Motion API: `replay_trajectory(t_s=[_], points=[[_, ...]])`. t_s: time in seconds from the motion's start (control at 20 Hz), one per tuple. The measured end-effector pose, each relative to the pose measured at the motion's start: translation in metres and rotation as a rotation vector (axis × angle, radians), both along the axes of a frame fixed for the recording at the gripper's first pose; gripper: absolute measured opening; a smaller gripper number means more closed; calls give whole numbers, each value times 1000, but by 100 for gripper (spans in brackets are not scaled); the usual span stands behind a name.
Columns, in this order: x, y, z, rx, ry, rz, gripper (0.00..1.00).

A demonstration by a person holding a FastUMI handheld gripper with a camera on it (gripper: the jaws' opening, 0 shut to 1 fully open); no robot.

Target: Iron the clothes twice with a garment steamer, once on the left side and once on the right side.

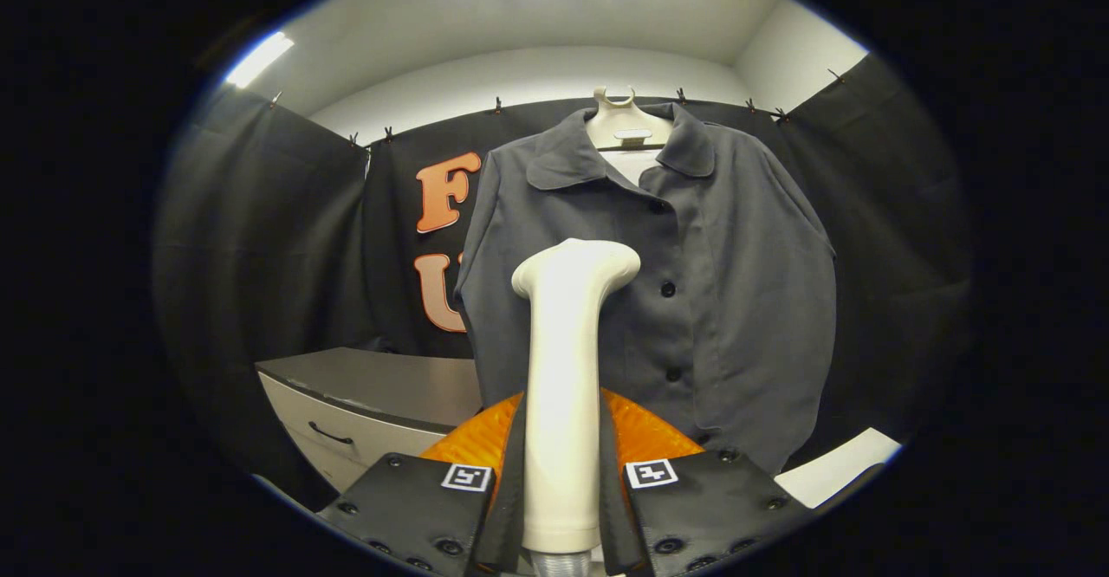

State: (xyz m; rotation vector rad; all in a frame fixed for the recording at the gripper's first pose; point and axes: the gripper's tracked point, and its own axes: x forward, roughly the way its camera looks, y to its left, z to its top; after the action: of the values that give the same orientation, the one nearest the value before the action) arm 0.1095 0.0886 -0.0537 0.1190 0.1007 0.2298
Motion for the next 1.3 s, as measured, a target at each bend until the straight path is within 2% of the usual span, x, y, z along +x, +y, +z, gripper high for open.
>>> replay_trajectory(t_s=[0.5, 1.3], points=[[-27, 3, -41, -20, 48, 5, 42], [-62, -8, -139, -48, 193, -17, 43]])
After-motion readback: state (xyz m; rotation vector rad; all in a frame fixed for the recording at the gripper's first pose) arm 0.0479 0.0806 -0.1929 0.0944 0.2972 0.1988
